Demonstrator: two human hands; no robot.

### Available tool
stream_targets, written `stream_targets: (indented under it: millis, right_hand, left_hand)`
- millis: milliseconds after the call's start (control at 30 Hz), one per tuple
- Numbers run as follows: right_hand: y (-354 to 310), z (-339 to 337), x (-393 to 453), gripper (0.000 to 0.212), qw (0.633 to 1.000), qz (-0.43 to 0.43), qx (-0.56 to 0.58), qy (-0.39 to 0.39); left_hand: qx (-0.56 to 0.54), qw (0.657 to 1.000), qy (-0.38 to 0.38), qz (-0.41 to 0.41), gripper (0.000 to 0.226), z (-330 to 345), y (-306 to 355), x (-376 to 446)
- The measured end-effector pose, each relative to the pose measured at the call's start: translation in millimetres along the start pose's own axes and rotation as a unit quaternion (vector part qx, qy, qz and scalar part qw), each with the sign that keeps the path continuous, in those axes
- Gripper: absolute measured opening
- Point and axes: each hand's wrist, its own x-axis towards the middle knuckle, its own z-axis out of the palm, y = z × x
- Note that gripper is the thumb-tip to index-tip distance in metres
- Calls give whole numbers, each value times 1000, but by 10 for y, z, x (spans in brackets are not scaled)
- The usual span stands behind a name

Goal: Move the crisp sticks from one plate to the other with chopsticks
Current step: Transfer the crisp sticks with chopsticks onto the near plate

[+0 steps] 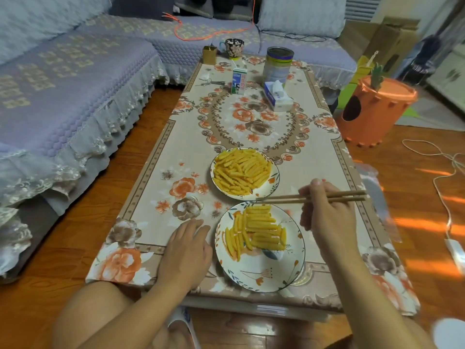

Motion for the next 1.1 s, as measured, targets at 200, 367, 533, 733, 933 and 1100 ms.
stream_targets:
  millis: [200,367,533,733,933,1100]
  right_hand:
    - [62,456,312,37,991,-78,-43,-100]
    - [145,710,430,38,980,-136,-87,-118]
    - [121,879,525,43,978,-152,-77,-124]
    - [193,1063,585,53,963,-190,-137,-137]
    - [-56,958,464,45,984,-134,-65,-102]
    - [-170,188,214,51,998,-10,51,21]
  left_hand:
    - [1,1000,8,-5,48,-7,29,18]
    - [-8,1000,13,-2,47,-4,16,19]
    - [-5,1000,14,-6,49,-24,19,27]
    - [3,1000,5,-7,50,-36,24,29]
    - [9,1000,3,-9,51,-62,25,30]
    - [8,1000,-1,-6,52,-42,-10,33]
